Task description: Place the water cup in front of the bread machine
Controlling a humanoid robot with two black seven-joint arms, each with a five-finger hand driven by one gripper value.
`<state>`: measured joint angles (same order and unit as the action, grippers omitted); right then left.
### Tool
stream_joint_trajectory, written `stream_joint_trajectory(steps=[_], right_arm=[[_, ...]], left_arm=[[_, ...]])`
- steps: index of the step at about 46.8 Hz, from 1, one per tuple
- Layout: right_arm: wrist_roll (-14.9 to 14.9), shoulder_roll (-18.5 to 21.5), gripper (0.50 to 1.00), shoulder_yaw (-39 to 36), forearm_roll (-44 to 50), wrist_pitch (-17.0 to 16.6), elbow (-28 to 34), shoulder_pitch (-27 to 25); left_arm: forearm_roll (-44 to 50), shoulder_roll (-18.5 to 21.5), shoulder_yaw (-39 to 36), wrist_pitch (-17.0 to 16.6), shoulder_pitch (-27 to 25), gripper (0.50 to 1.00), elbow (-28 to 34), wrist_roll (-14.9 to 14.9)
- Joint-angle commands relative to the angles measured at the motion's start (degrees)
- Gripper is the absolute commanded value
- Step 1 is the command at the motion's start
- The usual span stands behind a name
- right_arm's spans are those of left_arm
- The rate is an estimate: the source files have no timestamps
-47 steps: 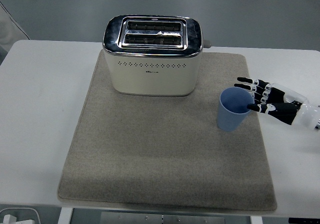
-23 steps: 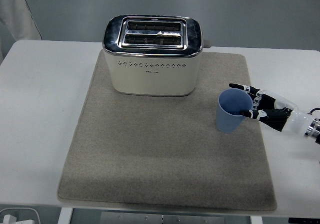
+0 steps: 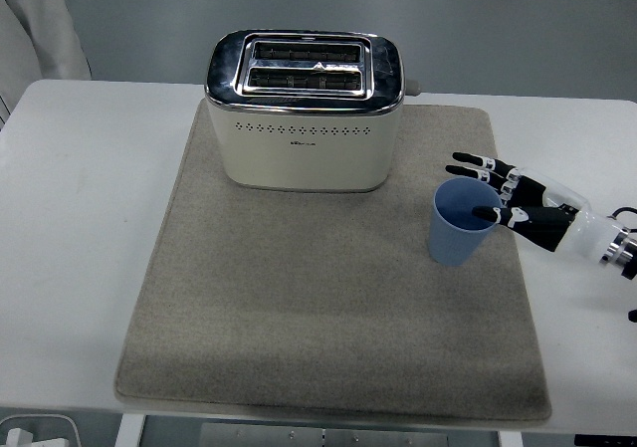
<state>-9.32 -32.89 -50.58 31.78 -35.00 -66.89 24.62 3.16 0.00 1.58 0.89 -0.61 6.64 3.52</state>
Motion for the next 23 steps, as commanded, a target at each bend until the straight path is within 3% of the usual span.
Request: stream_joint_trajectory(steps=[1,13,23], right_arm=[[0.0,0.02,0.928,-0.13,0.04,0.0,0.01,-0.01],[-0.61,-0.77,0.928,-1.98,-0.4,0.0,1.32,0.26],[-0.61,-2.97,0.928,-3.21,-5.49,0.0,8.26,0.7]], left_arm=[[0.01,0.0,0.0,-0.01,0.0,1.0,-0.04,0.0],[0.01,0.0,0.0,-0.01,0.0,1.0,-0.04,0.0],[0.01,0.0,0.0,-0.01,0.0,1.0,-0.04,0.0]])
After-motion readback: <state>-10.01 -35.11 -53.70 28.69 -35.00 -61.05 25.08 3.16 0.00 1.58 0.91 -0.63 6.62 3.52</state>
